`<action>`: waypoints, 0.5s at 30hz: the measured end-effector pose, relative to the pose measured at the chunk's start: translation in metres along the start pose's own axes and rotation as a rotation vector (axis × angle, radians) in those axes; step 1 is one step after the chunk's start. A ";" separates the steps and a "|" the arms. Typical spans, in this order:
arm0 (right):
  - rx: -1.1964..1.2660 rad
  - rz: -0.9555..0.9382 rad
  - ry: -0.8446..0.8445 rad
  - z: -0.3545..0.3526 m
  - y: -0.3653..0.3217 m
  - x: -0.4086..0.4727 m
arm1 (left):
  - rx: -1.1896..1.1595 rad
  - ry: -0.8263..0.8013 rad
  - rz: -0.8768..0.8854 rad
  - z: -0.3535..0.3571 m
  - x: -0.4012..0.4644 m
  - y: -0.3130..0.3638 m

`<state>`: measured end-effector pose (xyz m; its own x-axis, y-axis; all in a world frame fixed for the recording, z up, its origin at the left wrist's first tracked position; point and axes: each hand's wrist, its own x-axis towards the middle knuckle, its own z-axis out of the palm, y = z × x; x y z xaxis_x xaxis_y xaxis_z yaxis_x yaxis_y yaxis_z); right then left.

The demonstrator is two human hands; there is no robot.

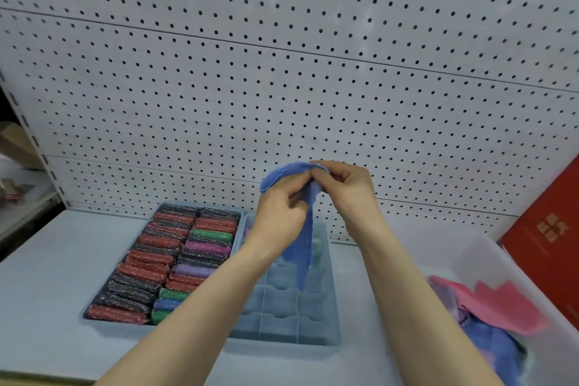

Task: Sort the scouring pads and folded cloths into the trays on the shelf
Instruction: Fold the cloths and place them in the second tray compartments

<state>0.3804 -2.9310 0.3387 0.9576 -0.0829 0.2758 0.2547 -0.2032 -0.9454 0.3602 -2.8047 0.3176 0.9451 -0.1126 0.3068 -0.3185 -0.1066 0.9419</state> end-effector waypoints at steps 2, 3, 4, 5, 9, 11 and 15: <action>-0.017 0.001 0.009 -0.006 0.001 -0.001 | 0.030 0.120 0.018 -0.003 -0.004 -0.004; -0.023 0.002 0.005 -0.009 0.000 -0.001 | 0.095 0.215 0.066 -0.007 -0.005 -0.005; -0.026 -0.001 -0.007 -0.013 -0.001 -0.001 | 0.175 0.296 0.118 -0.011 -0.005 -0.008; -0.026 -0.008 -0.026 -0.016 -0.004 0.000 | 0.247 0.343 0.145 -0.016 -0.004 -0.009; -0.015 -0.023 -0.100 -0.027 -0.018 0.000 | 0.220 0.161 -0.180 -0.033 0.012 -0.008; -0.017 -0.027 -0.109 -0.033 -0.024 0.000 | 0.061 0.119 -0.253 -0.040 0.018 -0.012; -0.048 -0.007 -0.079 -0.045 -0.028 0.002 | -0.237 0.195 -0.248 -0.045 0.019 -0.010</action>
<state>0.3695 -2.9693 0.3736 0.9639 -0.0047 0.2661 0.2566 -0.2500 -0.9336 0.3849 -2.7616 0.3207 0.9947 0.0803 0.0648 -0.0746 0.1264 0.9892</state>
